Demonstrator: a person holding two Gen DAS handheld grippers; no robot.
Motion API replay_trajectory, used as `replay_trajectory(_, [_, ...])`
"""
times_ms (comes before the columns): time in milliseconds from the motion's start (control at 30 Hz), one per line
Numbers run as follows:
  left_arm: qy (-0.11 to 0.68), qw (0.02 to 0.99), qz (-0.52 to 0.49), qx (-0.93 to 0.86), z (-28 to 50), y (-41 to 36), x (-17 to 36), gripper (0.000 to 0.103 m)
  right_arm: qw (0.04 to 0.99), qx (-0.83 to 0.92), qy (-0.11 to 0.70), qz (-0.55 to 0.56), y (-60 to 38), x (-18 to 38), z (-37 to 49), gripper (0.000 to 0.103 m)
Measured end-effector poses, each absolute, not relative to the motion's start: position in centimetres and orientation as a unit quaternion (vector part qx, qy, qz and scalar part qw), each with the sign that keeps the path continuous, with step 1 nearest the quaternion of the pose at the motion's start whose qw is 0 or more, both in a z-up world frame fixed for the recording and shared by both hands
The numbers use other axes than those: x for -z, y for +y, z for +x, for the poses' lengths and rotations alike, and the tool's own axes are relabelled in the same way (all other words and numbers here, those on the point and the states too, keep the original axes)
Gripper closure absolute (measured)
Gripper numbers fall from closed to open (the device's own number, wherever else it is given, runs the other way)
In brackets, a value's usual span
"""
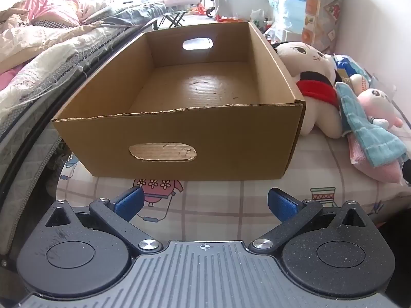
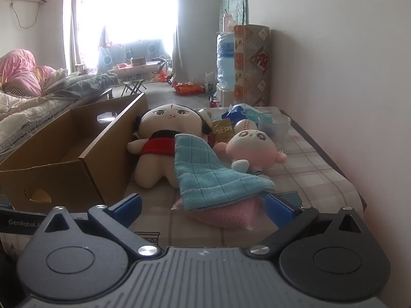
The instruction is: Organize soft objects
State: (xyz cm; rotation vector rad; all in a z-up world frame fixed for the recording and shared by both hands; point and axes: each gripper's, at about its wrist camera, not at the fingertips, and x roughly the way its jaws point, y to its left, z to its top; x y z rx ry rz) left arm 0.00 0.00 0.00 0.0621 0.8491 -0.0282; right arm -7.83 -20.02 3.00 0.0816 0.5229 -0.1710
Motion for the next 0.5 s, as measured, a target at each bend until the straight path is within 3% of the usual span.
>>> replay_trajectory(500, [0.406,0.913,0.039,0.014,-0.8,0.0,-0.3,0.000,0.958,0.074,0.275,0.048,-20.4,-3.1,-8.3,0.000])
